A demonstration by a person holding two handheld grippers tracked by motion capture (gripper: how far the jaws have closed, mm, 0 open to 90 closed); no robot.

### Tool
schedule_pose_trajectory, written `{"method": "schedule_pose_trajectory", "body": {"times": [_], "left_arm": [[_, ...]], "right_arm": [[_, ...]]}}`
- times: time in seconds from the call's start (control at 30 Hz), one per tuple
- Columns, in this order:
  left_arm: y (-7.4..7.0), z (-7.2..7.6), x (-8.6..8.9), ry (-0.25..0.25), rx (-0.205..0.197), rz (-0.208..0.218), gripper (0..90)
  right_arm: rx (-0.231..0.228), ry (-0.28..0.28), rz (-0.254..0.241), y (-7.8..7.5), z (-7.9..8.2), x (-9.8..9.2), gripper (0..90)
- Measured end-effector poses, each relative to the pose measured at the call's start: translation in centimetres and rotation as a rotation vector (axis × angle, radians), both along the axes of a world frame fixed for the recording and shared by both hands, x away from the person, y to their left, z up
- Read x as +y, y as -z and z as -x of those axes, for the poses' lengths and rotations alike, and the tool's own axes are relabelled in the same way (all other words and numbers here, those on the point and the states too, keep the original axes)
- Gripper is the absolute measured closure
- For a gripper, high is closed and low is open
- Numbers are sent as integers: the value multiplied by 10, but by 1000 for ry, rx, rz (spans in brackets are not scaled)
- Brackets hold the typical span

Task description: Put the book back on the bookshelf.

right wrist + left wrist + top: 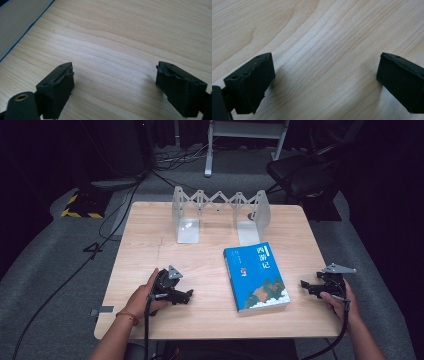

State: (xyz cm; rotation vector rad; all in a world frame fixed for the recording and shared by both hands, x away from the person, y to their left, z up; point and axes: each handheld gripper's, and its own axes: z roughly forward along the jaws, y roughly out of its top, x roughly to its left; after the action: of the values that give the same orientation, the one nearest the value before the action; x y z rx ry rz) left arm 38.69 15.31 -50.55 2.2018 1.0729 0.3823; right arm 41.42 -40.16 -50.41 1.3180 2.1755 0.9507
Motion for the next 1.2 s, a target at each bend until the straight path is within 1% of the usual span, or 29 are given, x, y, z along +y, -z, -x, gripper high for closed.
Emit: {"method": "schedule_pose_trajectory", "body": {"times": [0.03, 0.07, 0.1, 0.13, 0.17, 0.2, 0.23, 0.3, 0.33, 0.37, 0.43, 0.5, 0.53, 0.57, 0.6, 0.63, 0.67, 0.7, 0.73, 0.77, 0.87, 0.93, 1.0, 1.03, 1.07, 1.1, 1.13, 1.17, 1.2], "left_arm": [[0, 0, 0, 1, 2, 2, 11], [0, 0, 0, 3, -2, -5, 10], [0, 1, 1, 5, 2, -1, 11], [0, 2, 2, 2, -2, -3, 13], [-1, 3, 3, 8, -7, -16, 13], [0, 5, 4, 4, -7, -7, 16], [0, 7, 5, 4, -6, -12, 16], [0, 9, 6, 2, -7, -6, 16], [0, 11, 7, 8, -6, -10, 16], [0, 11, 8, 21, -8, -14, 16], [0, 14, 8, 14, -14, -12, 16], [0, 16, 9, 22, -8, -11, 16], [0, 18, 9, 24, -13, -12, 16], [0, 20, 10, 23, -5, -8, 16], [0, 20, 10, 23, -5, -8, 16], [0, 22, 11, 31, -5, -7, 16], [0, 24, 13, 59, -7, -7, 16], [0, 24, 13, 59, -7, -7, 16], [0, 27, 14, 74, -1, -3, 16], [0, 28, 14, 76, -5, -6, 16], [0, 29, 15, 87, 0, -11, 16], [-1, 29, 15, 89, 1, -12, 16], [0, 29, 15, 92, 2, -9, 16], [0, 29, 14, 91, -1, -6, 16], [0, 29, 14, 93, -3, -5, 16], [0, 29, 14, 95, -6, -8, 16], [0, 29, 14, 96, -2, -5, 16], [0, 29, 14, 98, -1, -6, 16], [0, 29, 14, 100, -2, -6, 16]], "right_arm": [[0, 0, 0, 0, 0, 1, 170], [-6, -15, -2, 0, 2, 1, 227], [-17, -40, -10, -1, 3, 0, 285], [-39, -45, -30, -2, 4, -2, 286], [-65, -39, -79, -5, 5, -6, 265], [-71, -37, -128, -7, 5, -8, 263], [-76, -44, -149, -11, 5, -8, 254], [-87, -70, -132, -17, 6, -4, 244], [-87, -87, -141, -20, 6, -1, 242], [-80, -124, -153, -22, 6, 3, 236], [-69, -157, -145, -24, 6, 13, 234], [-58, -205, -146, -24, 4, 23, 234], [-48, -228, -145, -24, 2, 29, 234], [-37, -259, -148, -23, 1, 35, 234], [-24, -283, -154, -23, 0, 40, 231], [-25, -294, -149, -22, -1, 44, 232], [-24, -304, -147, -21, -3, 49, 233], [-20, -305, -148, -20, -4, 52, 261], [-14, -299, -145, -19, -6, 54, 263], [-4, -292, -163, -19, -8, 53, 260], [41, -295, -229, -15, -12, 49, 282], [46, -301, -239, -15, -13, 49, 300], [43, -308, -231, -16, -12, 49, 312], [36, -319, -221, -18, -11, 51, 279], [69, -394, -242, -18, -10, 56, 260], [67, -421, -200, -18, -7, 63, 245], [65, -443, -179, -19, -5, 71, 241], [75, -467, -172, -20, -3, 78, 247], [79, -486, -162, -20, -2, 83, 218]]}}
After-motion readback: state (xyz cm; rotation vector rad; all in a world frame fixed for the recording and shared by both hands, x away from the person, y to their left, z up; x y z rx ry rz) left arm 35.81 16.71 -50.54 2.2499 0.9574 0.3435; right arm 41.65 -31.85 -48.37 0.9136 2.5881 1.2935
